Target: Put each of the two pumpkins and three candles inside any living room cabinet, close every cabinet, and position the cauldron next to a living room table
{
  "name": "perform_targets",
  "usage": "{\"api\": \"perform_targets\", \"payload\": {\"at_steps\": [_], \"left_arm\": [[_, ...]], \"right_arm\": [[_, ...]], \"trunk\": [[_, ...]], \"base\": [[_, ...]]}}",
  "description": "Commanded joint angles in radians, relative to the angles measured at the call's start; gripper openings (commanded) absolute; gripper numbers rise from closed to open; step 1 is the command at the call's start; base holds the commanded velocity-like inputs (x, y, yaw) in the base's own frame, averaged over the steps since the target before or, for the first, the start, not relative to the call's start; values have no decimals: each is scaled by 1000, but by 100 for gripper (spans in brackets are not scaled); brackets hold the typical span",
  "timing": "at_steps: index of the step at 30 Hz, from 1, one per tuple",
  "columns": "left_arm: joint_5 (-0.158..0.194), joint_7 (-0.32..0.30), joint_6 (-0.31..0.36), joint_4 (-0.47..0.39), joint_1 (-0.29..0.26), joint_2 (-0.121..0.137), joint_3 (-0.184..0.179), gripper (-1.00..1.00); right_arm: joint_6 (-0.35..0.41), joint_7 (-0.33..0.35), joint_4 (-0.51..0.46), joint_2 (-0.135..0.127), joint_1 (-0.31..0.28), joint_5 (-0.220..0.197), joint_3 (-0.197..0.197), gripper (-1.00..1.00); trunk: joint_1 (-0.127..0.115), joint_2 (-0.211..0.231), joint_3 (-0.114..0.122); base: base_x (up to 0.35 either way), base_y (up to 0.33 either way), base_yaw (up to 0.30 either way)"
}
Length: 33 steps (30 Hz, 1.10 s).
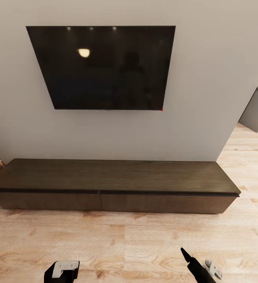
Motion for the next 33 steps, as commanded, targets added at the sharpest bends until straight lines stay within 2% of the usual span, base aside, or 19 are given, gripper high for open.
{"api": "perform_targets", "payload": {"at_steps": [1,5,7,8,10,12,19,22,23,28,31,33], "left_arm": [[1,4,-2,-1,0,0,-1,100],[1,3,-2,-1,0,0,-1,100],[1,3,-2,-1,0,0,0,100],[1,3,-2,0,0,0,0,100],[1,3,-2,0,0,0,-1,100],[1,3,-2,0,0,0,0,100],[0,3,-2,0,0,0,-1,100],[0,3,-2,0,0,0,-1,100],[0,3,-2,9,0,0,-1,100],[2,3,-2,17,0,0,-1,100],[2,3,-2,19,0,0,-1,100],[2,3,-2,20,0,0,-1,100]], "right_arm": [[3,15,5,0,-1,-12,-4,100],[-4,116,16,0,-1,-32,-11,100],[-3,173,19,-2,0,-66,-12,100],[-2,200,21,-6,0,-96,-12,100],[1,222,23,-10,1,-134,-12,100],[4,234,24,-12,1,-154,-12,100],[20,242,24,-14,1,-175,-12,100],[78,238,23,-14,2,-180,-13,100],[133,231,23,-16,2,-181,-14,100],[151,229,22,-17,3,-181,-15,100],[154,236,22,-16,3,-181,-32,100],[147,242,22,-13,3,-180,-64,100]], "trunk": [[0,0,-1],[0,0,-1],[0,0,-1],[0,0,-1],[0,0,-1],[0,0,-1],[0,0,-1],[0,0,-1],[0,0,-1],[0,0,-1],[0,0,-1],[0,0,-1]], "base": [[0,0,0],[0,0,0],[0,0,0],[0,0,0],[0,0,0],[0,0,0],[0,0,0],[0,0,0],[0,0,0],[0,0,0],[0,0,0],[0,0,0]]}}
